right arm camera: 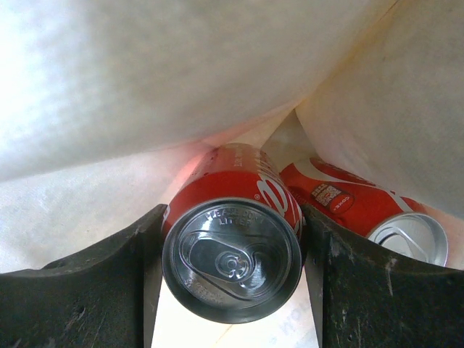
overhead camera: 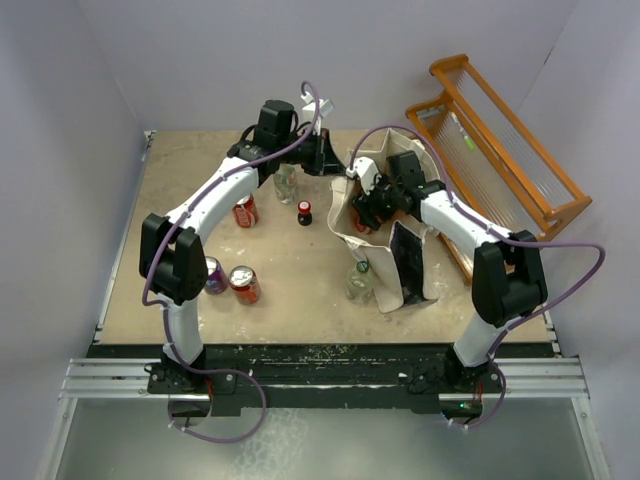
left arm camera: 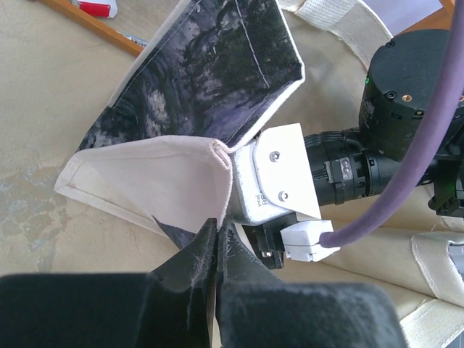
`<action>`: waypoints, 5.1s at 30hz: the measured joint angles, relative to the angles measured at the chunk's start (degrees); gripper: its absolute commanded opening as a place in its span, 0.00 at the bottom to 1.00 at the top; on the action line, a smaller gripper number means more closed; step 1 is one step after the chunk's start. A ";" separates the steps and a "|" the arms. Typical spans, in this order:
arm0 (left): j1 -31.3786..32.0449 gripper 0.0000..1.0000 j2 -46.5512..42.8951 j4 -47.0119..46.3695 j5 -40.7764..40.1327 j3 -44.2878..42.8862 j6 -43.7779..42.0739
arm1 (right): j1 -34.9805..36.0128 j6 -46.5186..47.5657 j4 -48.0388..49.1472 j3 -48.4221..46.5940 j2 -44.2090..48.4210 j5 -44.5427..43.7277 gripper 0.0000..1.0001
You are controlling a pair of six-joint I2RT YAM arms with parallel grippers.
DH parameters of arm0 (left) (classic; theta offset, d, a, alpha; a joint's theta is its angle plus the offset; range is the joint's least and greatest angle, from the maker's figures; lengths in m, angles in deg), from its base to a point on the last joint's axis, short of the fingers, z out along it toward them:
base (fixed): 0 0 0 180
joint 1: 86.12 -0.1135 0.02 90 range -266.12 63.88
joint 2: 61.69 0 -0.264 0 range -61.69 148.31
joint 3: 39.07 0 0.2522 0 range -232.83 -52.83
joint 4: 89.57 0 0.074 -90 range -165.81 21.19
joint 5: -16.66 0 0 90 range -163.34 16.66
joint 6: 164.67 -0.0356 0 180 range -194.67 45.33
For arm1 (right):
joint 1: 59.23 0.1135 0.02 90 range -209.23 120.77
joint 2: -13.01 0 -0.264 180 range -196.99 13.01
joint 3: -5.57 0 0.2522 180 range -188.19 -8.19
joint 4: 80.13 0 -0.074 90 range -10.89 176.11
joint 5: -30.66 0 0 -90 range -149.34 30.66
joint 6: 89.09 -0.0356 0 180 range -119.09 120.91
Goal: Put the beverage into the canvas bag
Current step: Place the drink in the canvas bag, then pick up the drink from the center of the board.
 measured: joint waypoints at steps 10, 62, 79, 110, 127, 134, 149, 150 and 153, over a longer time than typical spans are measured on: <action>-0.20 0.00 0.00 -0.52 0.04 0.55 0.02 | 0.00 1.36 0.17 0.00 -0.28 0.00 0.69; -0.07 0.08 0.00 -3.54 0.26 1.14 3.45 | -0.33 4.92 0.48 -1.68 3.23 -1.36 0.94; 0.33 0.43 0.07 -3.04 1.62 1.01 6.49 | -0.33 1.01 -0.85 -1.75 12.57 0.70 0.93; -7.13 0.98 -13.31 8.66 1.55 -1.16 -15.28 | 4.70 4.94 -22.56 -19.98 20.74 14.80 0.83; -18.10 0.99 -23.08 12.35 -9.77 13.49 -24.11 | 32.26 17.73 -35.21 -14.03 9.94 5.90 0.78; -18.10 0.99 -25.97 11.19 -10.58 16.57 -25.22 | 30.71 18.56 -37.20 -12.59 9.64 2.56 0.75; -18.10 0.99 -26.47 9.16 -10.78 17.46 -25.53 | 24.39 20.17 -41.62 -7.54 12.55 -2.03 0.65; -18.10 0.99 -26.47 9.14 -10.78 17.46 -25.53 | 24.37 20.20 -41.64 -7.21 12.81 -2.23 0.63; -18.10 0.99 -26.47 9.03 -10.78 17.46 -25.53 | 24.26 20.20 -41.70 -6.25 13.27 -2.89 0.58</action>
